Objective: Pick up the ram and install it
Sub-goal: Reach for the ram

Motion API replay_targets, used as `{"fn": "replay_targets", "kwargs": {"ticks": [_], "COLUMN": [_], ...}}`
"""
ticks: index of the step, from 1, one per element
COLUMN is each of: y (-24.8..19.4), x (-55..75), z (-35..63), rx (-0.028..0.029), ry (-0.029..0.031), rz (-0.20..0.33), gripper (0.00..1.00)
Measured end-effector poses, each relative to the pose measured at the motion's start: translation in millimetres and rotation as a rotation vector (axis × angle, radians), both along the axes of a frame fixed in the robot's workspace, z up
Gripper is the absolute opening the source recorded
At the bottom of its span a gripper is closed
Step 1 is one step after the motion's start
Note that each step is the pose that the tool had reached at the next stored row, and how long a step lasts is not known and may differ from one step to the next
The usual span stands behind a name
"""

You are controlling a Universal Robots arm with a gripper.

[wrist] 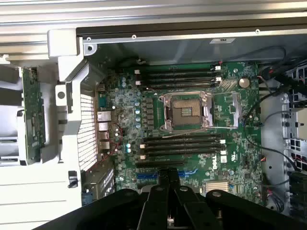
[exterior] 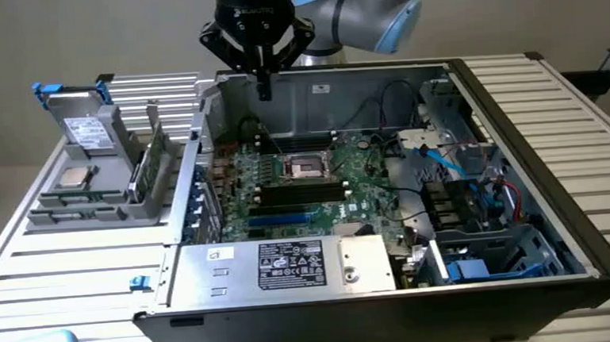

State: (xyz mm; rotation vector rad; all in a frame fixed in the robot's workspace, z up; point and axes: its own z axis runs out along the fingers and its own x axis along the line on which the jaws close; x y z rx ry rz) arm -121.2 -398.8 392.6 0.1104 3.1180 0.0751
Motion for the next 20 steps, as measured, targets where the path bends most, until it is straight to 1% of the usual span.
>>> {"fn": "replay_targets", "kwargs": {"ticks": [14,17,20], "y": [0.0,0.0,0.2], "x": [-0.8,-7.0,-19.8], "z": [0.1,0.1,0.0], "rx": [-0.0002,-0.0002,-0.0001], "ry": [0.0001,0.0001,0.0000], "rz": [0.000,0.000,0.000], "gripper": [0.11,0.11,0.11]}}
